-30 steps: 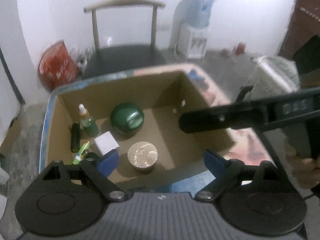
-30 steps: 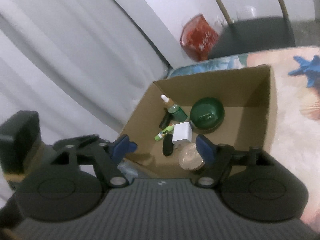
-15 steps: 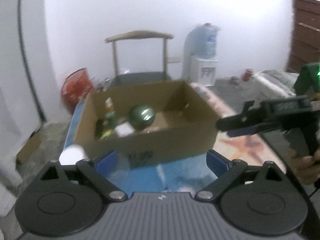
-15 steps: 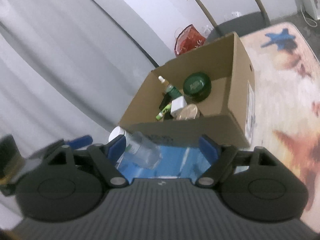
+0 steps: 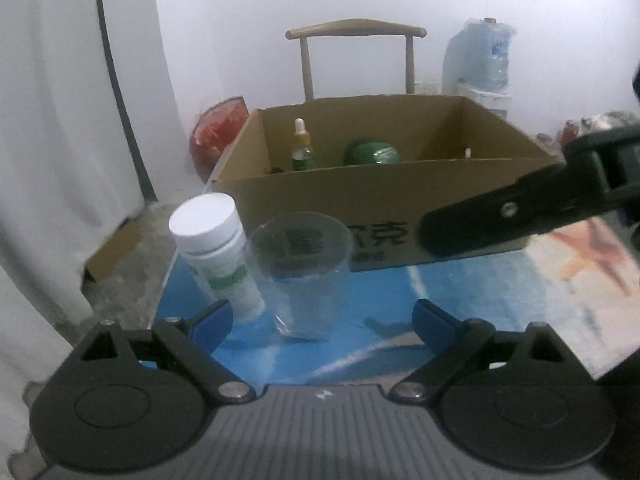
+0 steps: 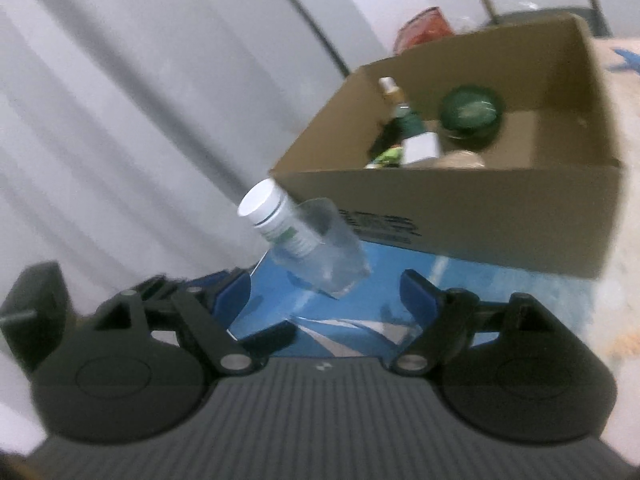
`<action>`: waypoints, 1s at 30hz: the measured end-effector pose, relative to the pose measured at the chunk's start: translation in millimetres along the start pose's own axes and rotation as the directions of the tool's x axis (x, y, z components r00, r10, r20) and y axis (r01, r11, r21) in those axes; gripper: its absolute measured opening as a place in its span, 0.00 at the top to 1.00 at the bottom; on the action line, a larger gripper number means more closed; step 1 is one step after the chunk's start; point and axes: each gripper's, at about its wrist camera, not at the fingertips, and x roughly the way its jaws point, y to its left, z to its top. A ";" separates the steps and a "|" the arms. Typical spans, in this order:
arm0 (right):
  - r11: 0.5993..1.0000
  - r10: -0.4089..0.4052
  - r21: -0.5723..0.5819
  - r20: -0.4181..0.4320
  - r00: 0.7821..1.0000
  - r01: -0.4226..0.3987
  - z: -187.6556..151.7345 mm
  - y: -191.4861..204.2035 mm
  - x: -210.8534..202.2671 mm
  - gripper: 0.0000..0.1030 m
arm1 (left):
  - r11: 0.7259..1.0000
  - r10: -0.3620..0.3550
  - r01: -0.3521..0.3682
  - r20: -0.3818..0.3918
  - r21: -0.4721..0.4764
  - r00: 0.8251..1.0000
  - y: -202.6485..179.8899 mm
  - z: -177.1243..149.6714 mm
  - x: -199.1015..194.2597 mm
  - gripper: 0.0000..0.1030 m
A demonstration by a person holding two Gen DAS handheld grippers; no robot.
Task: Organize rigid objects
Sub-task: 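Move the right gripper back out of the box toward the clear glass cup, then close the right gripper on the clear glass cup rim and lift it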
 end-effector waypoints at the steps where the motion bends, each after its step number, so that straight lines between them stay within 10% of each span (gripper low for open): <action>1: 1.000 -0.004 -0.030 -0.004 1.000 0.004 1.5 6.2 7.6 0.20 | 1.000 0.013 -0.013 0.004 0.010 1.000 0.6 -1.3 4.4 0.06; 16: 0.979 -0.043 -0.203 -0.119 0.992 0.018 31.1 29.2 110.2 0.20 | 0.999 -0.043 0.044 -0.011 0.006 0.999 19.8 -3.5 53.1 0.06; 30: 0.984 -0.042 -0.178 -0.151 0.988 0.015 31.8 20.5 114.4 0.20 | 0.993 -0.118 0.117 -0.011 -0.027 0.993 11.3 -1.5 51.3 0.08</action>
